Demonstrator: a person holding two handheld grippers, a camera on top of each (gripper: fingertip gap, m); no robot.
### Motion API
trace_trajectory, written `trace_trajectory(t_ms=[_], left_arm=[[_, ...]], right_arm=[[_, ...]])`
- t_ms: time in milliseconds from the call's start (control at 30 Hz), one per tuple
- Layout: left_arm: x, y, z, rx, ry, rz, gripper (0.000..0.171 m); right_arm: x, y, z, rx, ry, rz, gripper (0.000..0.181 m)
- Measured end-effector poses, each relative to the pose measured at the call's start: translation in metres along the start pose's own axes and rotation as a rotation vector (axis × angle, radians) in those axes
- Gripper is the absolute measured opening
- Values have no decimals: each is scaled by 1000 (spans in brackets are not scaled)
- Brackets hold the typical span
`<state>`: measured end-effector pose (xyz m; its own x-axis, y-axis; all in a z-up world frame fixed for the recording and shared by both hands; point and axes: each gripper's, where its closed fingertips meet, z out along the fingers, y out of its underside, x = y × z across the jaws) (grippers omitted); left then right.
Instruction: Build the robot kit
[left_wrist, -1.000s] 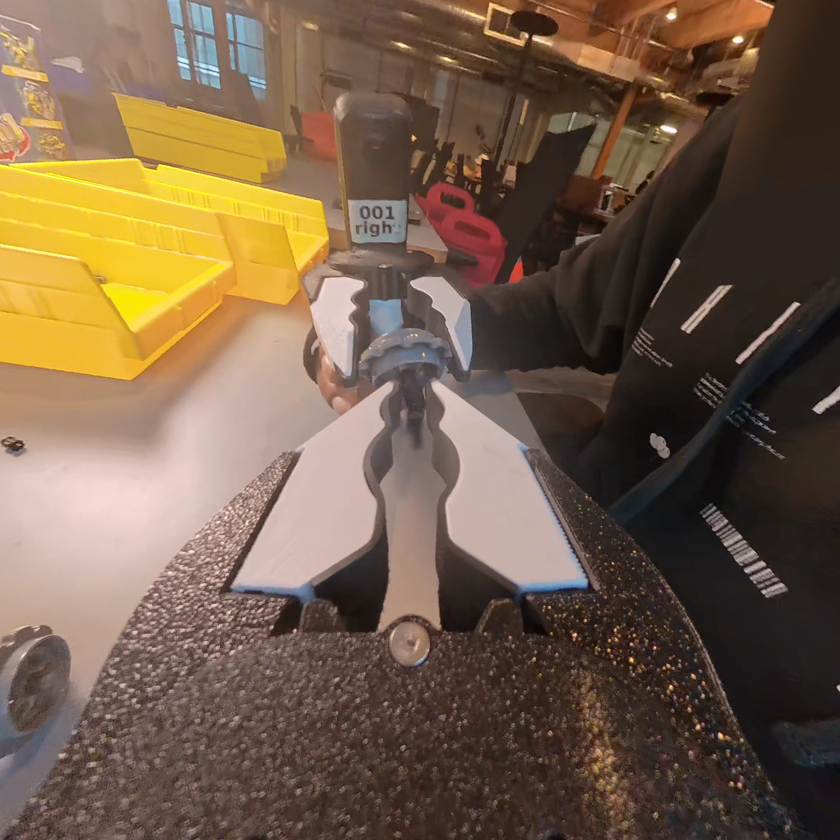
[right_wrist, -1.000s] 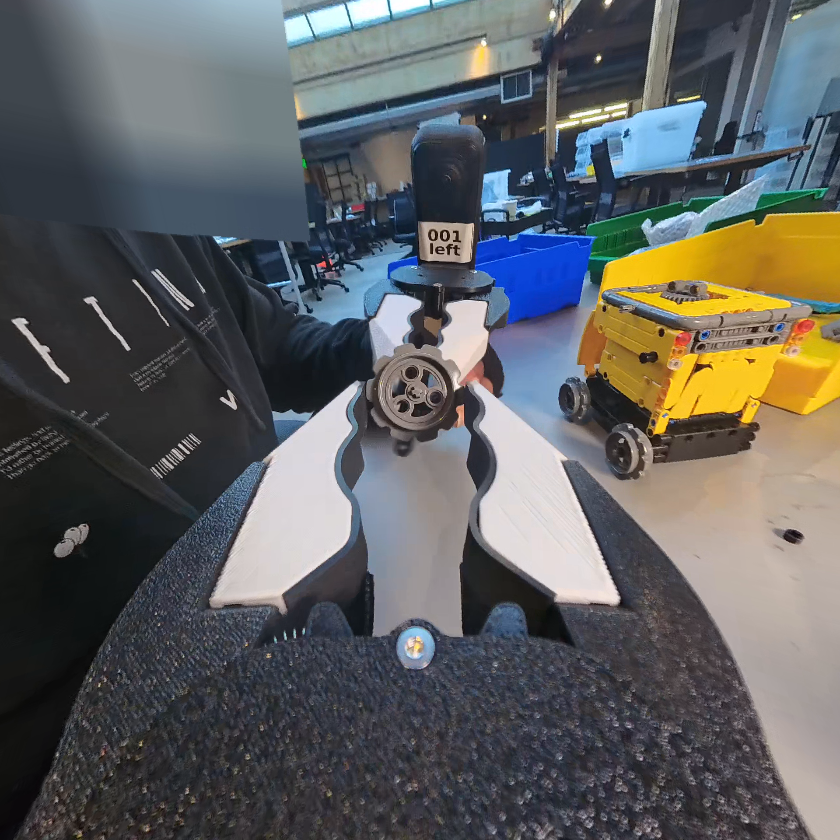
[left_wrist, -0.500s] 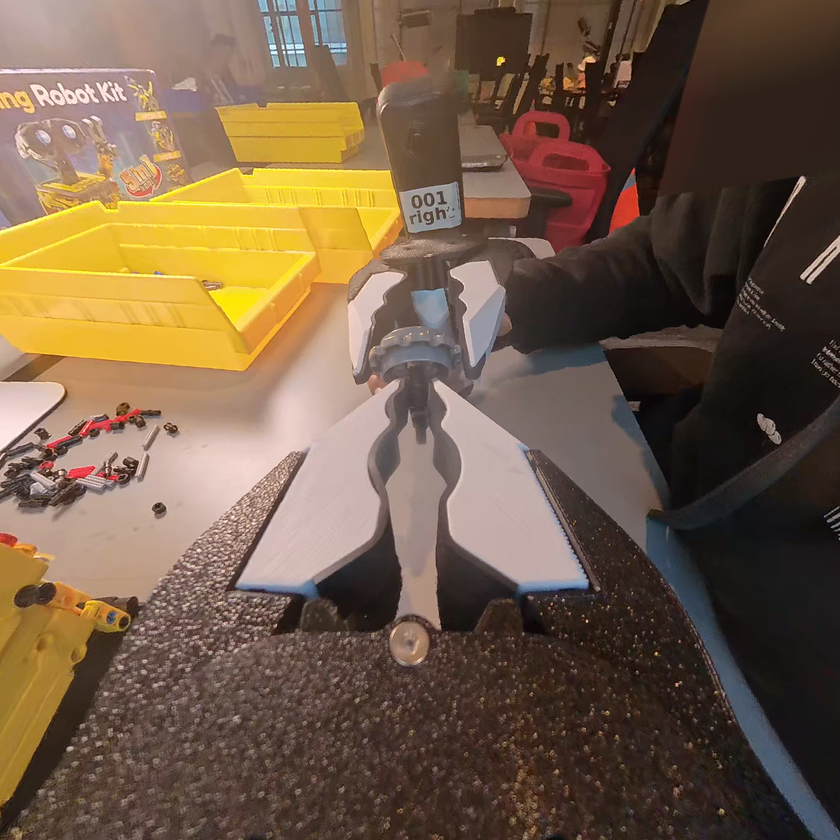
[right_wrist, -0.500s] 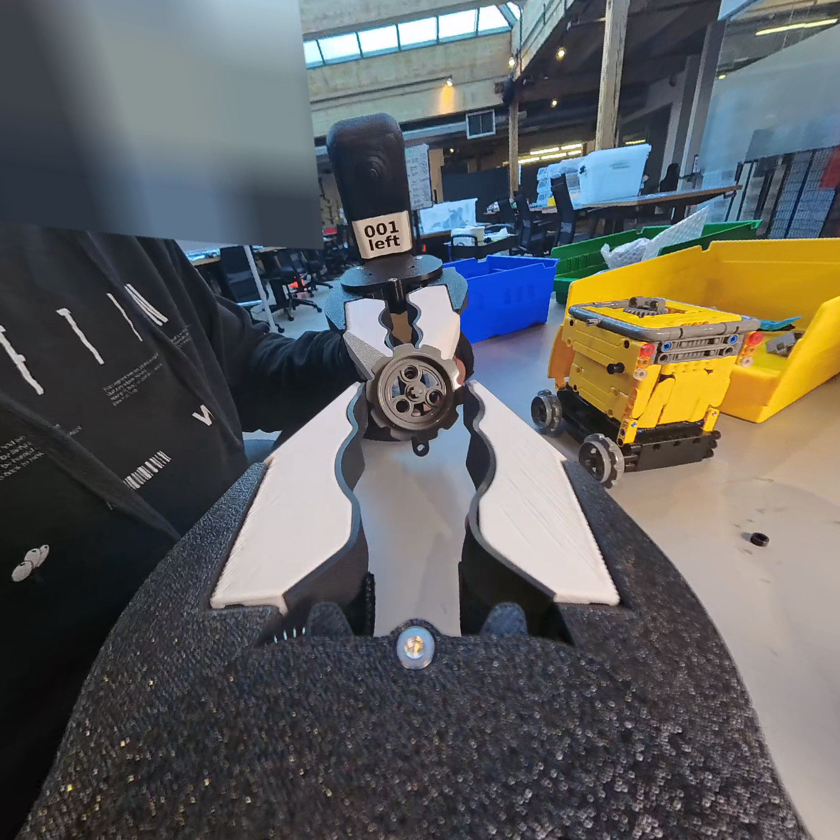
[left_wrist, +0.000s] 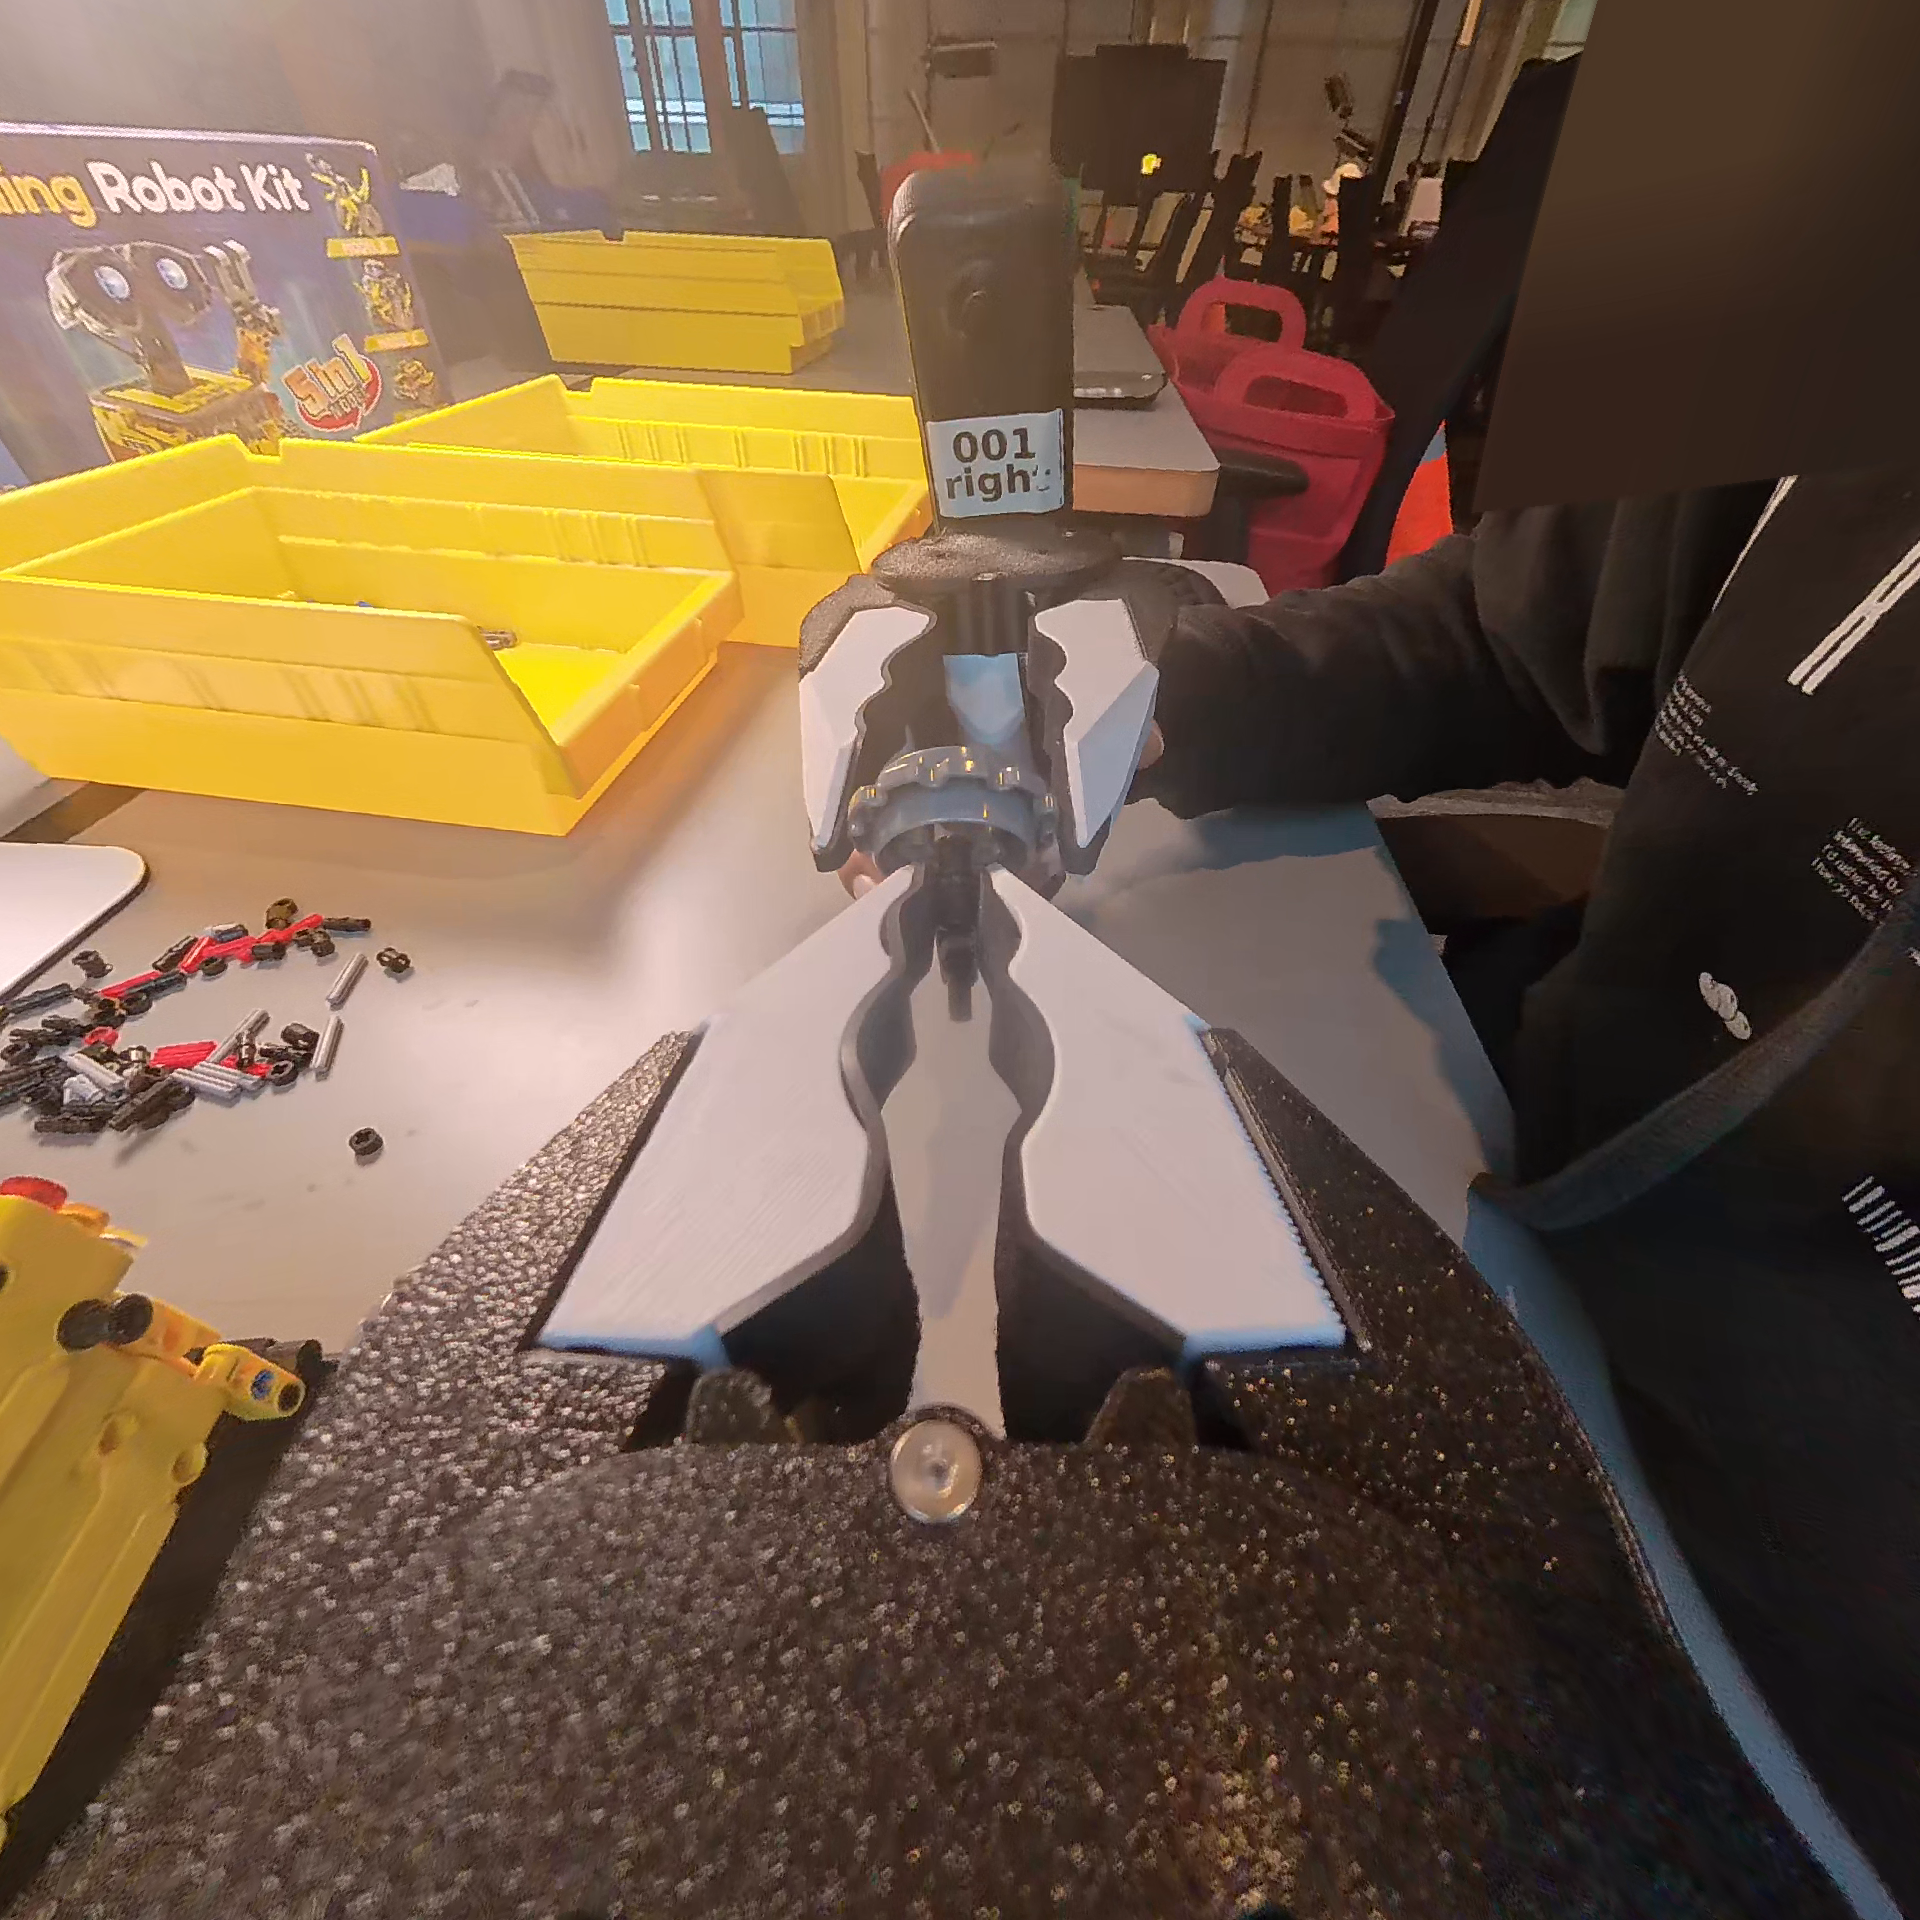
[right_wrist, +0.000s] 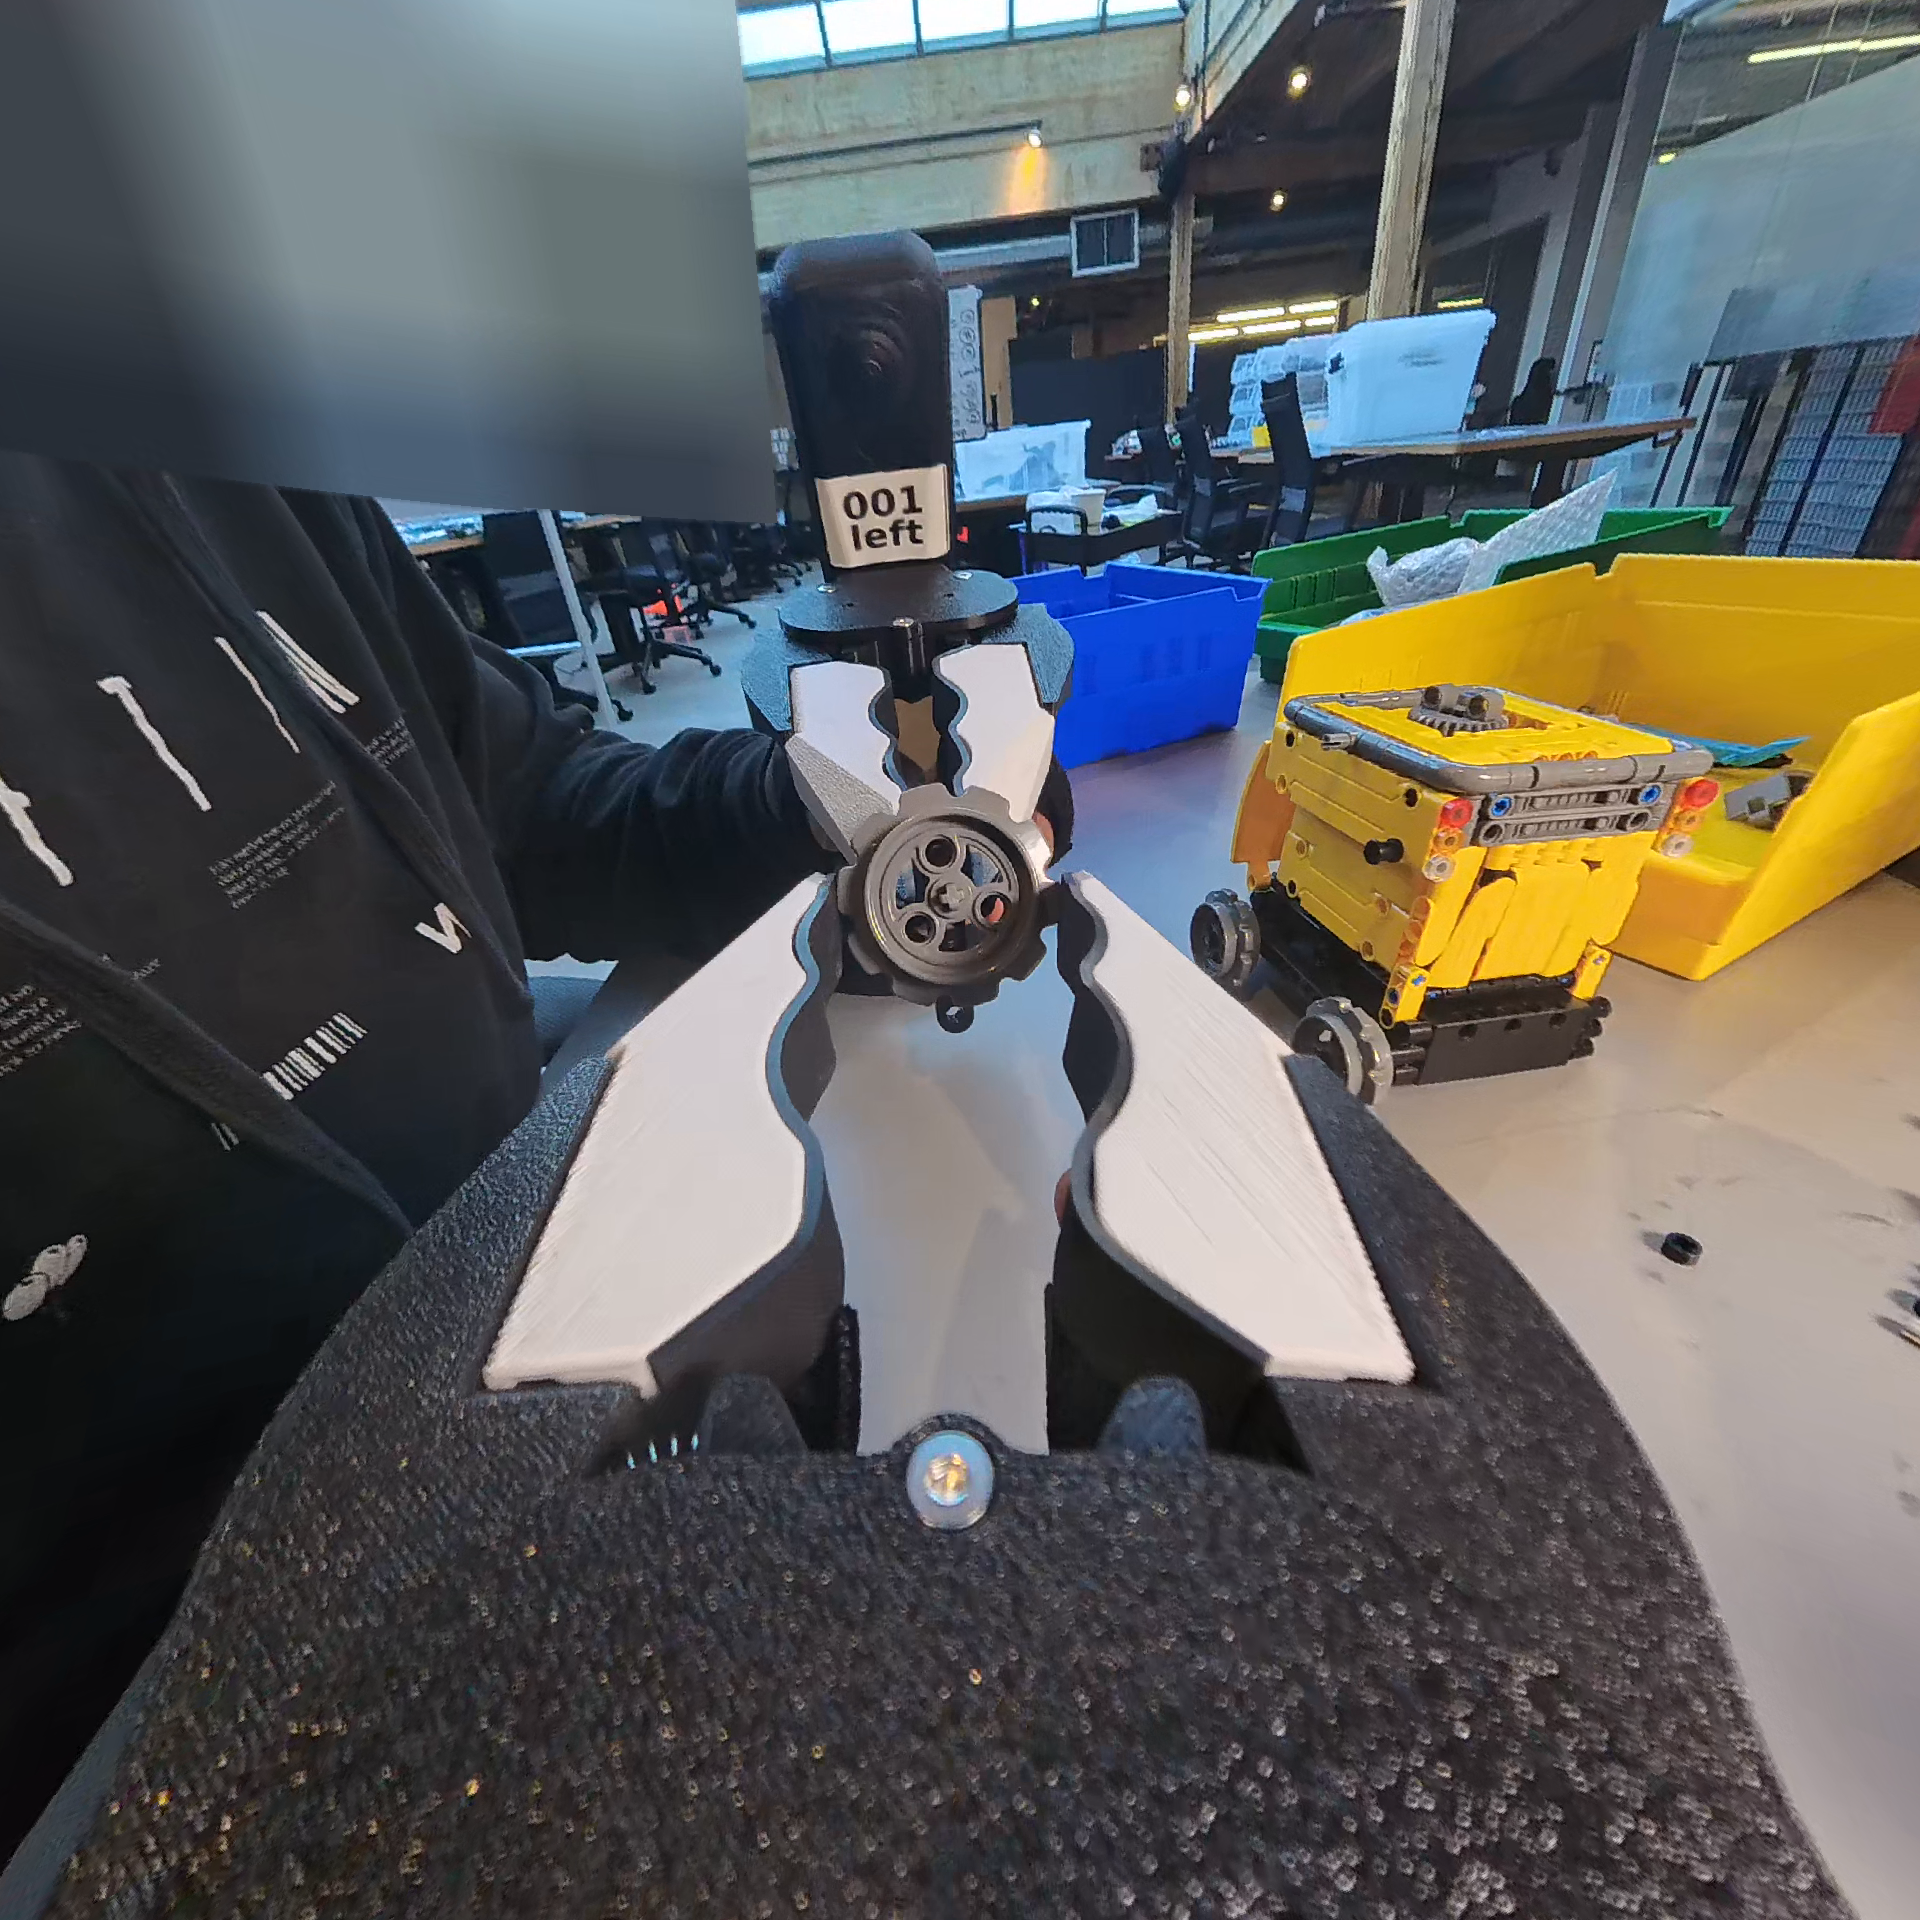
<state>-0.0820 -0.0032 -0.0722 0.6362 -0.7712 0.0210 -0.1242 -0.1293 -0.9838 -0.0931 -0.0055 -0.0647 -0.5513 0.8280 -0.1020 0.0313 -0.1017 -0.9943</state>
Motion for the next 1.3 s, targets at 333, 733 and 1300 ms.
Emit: trace_trajectory(t_ms=[333, 733, 1300], left_arm=[[2, 1, 1, 11, 26, -25, 5], [-6, 9, 5, -44, -83, 111, 6], [-13, 27, 4, -195, -182, 312, 6]], right_arm=[[0, 3, -2, -12, 3, 14, 41], [8, 13, -1, -105, 99, -62, 42], [14, 28, -3, -323, 151, -168, 42]])
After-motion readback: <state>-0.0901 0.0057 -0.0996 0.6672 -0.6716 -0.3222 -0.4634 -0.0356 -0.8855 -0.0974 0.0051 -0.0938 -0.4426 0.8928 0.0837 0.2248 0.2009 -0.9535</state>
